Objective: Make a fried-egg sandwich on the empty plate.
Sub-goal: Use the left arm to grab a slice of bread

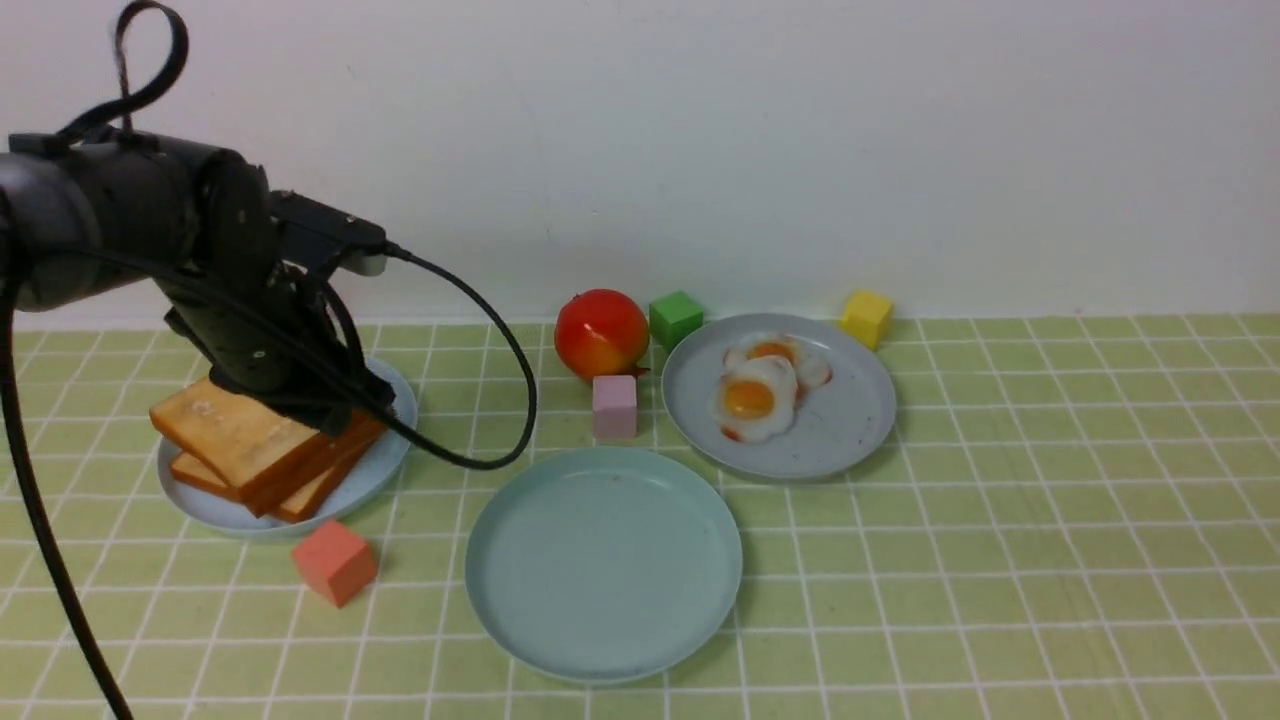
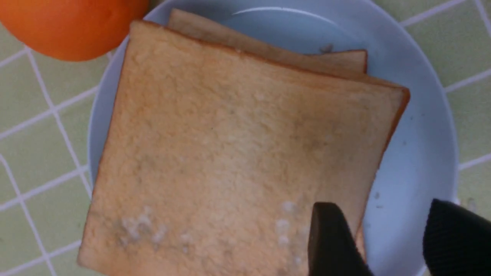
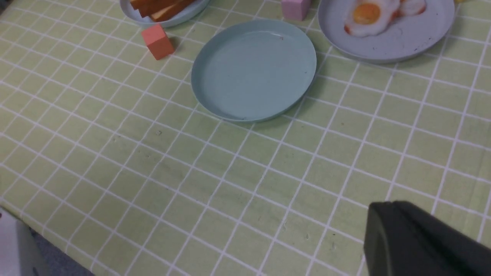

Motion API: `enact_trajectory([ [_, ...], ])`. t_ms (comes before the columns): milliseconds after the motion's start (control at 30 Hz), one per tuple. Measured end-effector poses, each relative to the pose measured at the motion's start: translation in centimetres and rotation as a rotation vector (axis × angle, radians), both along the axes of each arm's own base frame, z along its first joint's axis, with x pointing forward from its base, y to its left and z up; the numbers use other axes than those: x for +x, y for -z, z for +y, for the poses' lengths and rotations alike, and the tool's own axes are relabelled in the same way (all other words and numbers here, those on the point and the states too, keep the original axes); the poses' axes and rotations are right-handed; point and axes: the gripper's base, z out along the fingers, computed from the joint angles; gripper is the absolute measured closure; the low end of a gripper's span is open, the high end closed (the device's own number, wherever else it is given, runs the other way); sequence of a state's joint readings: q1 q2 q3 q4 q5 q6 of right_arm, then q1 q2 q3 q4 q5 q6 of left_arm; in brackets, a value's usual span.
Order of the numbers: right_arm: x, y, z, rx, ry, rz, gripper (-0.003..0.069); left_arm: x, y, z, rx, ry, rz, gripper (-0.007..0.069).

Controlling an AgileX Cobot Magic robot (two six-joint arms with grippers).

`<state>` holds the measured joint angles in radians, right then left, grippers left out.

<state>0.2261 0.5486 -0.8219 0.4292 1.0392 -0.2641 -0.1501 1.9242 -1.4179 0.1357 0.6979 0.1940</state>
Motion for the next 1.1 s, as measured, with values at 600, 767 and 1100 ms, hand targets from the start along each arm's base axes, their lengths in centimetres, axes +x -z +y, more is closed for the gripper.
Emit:
enact_trajectory([
  [600,-0.4,0.0,0.5,0.06,-0.043,0.044,0.0654,1.4,2.8,0.2,0.095,0.089,0.007,0.0445],
  [767,-0.5,0.0,0.6,0.062,-0.049,0.054,0.0652,1.3,2.6,0.2,0.101,0.094,0.005,0.0455],
  [1100,-0.5,0.0,0.6,0.061,-0.051,0.053,0.0644,-0.3,-2.7,-0.6,0.108,0.124,-0.094,0.0505],
])
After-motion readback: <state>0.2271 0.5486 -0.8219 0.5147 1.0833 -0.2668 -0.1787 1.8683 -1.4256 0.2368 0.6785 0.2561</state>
